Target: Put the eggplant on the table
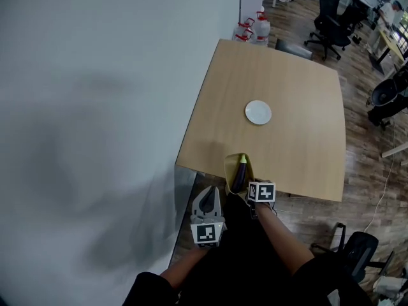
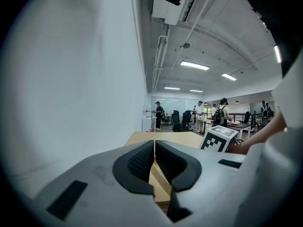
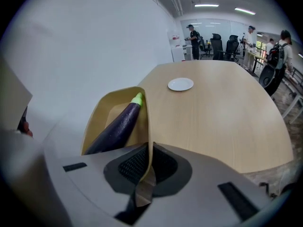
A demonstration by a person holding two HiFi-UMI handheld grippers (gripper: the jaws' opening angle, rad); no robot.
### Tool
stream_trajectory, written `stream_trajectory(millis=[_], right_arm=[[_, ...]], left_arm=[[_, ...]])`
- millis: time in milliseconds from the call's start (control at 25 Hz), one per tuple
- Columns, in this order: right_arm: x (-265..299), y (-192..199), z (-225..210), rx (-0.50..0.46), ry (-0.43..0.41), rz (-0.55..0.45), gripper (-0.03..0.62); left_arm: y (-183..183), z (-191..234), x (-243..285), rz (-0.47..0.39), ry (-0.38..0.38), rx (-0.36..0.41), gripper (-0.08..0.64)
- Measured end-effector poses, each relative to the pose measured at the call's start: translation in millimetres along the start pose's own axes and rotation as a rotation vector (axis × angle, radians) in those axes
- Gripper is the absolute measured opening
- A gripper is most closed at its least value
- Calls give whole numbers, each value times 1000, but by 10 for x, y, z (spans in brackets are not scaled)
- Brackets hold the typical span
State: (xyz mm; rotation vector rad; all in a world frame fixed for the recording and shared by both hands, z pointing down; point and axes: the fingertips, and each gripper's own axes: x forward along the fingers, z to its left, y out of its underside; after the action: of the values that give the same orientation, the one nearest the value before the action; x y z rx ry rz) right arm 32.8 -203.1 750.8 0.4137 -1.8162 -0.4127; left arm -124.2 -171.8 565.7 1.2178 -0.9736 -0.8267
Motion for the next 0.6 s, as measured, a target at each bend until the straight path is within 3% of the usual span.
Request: stream_trajectory(millis=[320,600], right_arm=[[450,-539,66,-15,-24,33,63],[920,-814,-14,-76,3,50,63]], left_arm=[[-49,248,514,35,-19,-5,18],[150,408,943,85,-34,-34,18]])
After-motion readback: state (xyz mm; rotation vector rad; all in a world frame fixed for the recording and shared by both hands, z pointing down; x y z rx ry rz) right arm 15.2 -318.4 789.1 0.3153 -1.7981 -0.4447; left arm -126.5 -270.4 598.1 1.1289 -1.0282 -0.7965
